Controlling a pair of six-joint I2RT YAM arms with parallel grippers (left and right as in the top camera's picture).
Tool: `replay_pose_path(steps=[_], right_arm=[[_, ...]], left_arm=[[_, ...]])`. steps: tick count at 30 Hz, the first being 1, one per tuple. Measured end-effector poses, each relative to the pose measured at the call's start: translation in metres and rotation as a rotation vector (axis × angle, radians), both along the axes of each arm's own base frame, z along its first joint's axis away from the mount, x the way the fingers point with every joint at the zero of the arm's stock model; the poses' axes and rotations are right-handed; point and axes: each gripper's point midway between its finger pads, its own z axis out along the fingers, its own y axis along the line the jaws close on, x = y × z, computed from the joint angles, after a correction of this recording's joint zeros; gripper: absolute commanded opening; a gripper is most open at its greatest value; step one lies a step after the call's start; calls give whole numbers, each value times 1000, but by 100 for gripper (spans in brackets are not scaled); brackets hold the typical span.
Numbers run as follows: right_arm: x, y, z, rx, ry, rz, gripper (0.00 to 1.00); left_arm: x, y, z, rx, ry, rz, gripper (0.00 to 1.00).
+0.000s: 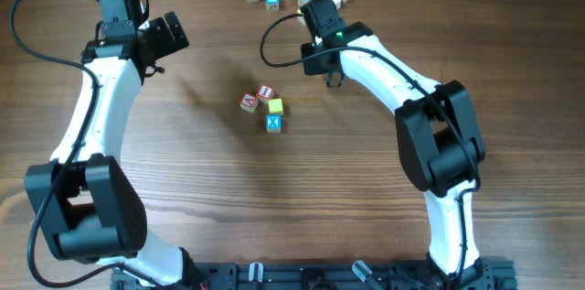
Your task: Form a circle
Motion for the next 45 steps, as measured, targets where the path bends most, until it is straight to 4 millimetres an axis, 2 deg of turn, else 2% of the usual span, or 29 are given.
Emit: replay_pose_path(steps=[7,9,11,15,18,19,29,34,36,41,43,45], right_arm=[[1,1,1,-7,-7,20,29],[2,1,7,-8,-20,34,29],[0,2,24,7,-36,44,29],[-9,14,80,94,-89,86,26],[-28,35,120,196,-102,159,26],[-36,43,125,219,-92,184,26],[-129,133,120,307,75,359,25],[-176,172,116,257,73,372,23],[-190,181,115,219,47,363,23],[-202,189,111,160,-12,316,23],[-202,190,100,134,-14,293,24],[-199,190,80,98,1,276,23]], left_arm=[[0,0,0,0,0,0,100],[0,0,0,0,0,0,100],[0,0,0,0,0,0,100],[0,0,0,-1,0,0,100],[0,0,0,0,0,0,100],[0,0,0,0,0,0,100],[0,0,0,-1,0,0,100],[0,0,0,0,0,0,100],[0,0,0,0,0,0,100],[0,0,0,-1,0,0,100],[0,0,0,-1,0,0,100],[0,0,0,0,0,0,100]])
